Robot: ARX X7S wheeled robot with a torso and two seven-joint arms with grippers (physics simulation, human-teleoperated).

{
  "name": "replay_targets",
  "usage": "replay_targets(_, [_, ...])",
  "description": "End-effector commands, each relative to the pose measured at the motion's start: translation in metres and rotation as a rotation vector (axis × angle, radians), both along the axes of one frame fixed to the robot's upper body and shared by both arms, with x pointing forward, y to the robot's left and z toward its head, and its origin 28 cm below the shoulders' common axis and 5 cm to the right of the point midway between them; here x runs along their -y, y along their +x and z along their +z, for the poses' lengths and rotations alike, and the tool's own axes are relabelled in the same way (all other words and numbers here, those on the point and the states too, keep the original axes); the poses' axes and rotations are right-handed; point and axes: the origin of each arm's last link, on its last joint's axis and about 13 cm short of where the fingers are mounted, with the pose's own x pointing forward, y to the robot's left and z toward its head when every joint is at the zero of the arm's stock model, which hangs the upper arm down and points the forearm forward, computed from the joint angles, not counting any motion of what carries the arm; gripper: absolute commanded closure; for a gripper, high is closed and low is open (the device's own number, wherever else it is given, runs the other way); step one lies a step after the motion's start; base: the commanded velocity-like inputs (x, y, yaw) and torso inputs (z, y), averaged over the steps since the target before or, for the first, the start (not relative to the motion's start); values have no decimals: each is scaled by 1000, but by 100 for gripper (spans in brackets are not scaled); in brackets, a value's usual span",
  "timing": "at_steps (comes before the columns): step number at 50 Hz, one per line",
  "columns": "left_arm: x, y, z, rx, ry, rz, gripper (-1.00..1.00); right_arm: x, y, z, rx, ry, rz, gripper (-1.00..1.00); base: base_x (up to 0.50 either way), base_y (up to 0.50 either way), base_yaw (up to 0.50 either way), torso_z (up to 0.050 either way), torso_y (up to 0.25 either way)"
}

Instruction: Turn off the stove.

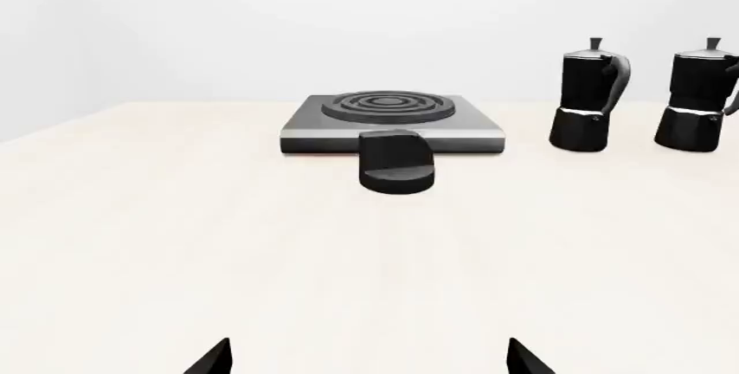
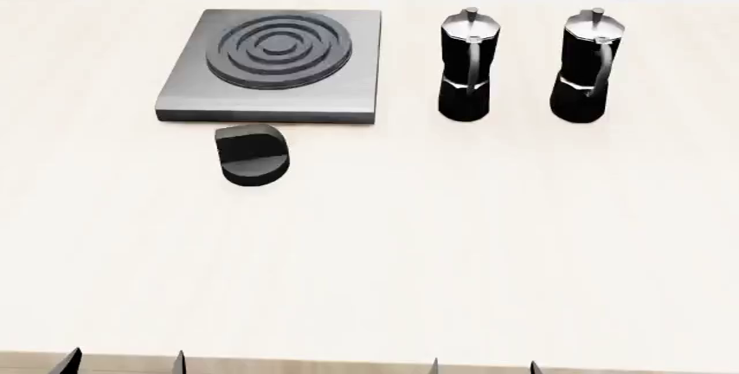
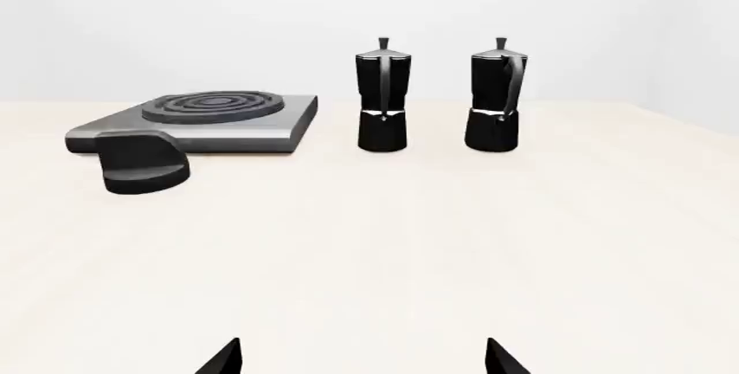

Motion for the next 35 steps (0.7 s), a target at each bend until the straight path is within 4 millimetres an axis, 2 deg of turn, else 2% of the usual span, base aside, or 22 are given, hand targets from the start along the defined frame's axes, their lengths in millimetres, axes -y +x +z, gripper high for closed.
replay_targets(1, [-1, -1, 1, 11, -2, 11, -100, 0, -1, 1, 5, 0, 2, -100, 0, 0, 0, 0, 0])
replay_targets(15, [0, 1, 1, 7, 2, 21, -100, 0, 1, 0, -3, 2, 5, -100, 0, 0, 0, 0, 0])
replay_targets(16, [19, 32, -9, 194, 275, -30, -100, 11, 21, -32, -157, 87, -68, -100, 0, 0, 0, 0, 0])
replay_targets(17, [-2, 0, -19, 22, 147, 5, -100, 1, -5, -29, -139, 2, 4, -100, 0, 0, 0, 0, 0])
replay_targets(18, [0, 2, 2, 9, 3, 23, -100, 0, -1, -2, -16, 3, 7, -100, 0, 0, 0, 0, 0])
replay_targets(19, [-1, 3, 4, 8, 17, 33, -100, -1, -2, 6, 17, 8, 12, -100, 0, 0, 0, 0, 0])
replay_targets(24, [-2, 3, 13, 10, 20, 46, -100, -1, -3, 15, 41, -44, 2, -100, 0, 0, 0, 0, 0])
replay_targets(30, [-5, -2, 38, 120, -3, 66, -100, -3, -10, 36, 107, -95, -1, -100, 0, 0, 0, 0, 0])
replay_targets(35, [-6, -5, 48, 142, -22, 63, -100, -1, -13, 42, 130, -93, -11, -100, 0, 0, 0, 0, 0])
